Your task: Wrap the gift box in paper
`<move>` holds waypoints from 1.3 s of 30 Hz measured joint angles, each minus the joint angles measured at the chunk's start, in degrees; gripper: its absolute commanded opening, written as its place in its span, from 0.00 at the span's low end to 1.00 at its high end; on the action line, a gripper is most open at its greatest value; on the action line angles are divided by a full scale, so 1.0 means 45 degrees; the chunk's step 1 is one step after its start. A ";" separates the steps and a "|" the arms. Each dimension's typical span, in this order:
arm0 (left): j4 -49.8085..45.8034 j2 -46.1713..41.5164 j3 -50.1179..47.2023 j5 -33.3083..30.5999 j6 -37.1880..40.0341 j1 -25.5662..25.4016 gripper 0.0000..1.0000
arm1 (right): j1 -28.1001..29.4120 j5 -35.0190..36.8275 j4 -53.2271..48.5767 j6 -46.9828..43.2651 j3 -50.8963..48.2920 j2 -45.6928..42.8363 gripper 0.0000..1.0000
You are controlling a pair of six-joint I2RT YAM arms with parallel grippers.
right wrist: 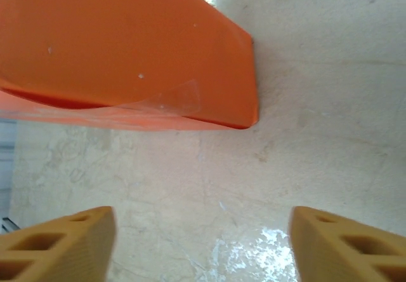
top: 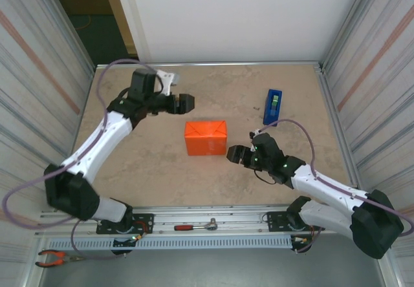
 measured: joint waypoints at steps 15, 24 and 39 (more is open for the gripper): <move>0.1078 -0.3798 -0.7946 -0.1875 -0.2370 -0.2482 0.99 | -0.0160 -0.0340 -0.1088 -0.1491 0.1107 0.1729 0.91; 0.2385 -0.1035 -0.7033 -0.2871 -0.2594 -0.2735 0.99 | -0.0913 -0.0695 -0.0826 -0.1753 0.2516 0.3560 0.91; 0.2943 0.1715 -0.2453 -0.2127 -0.1535 -0.0228 0.99 | -0.3138 -0.1651 -0.0301 -0.1792 0.4988 0.5226 0.94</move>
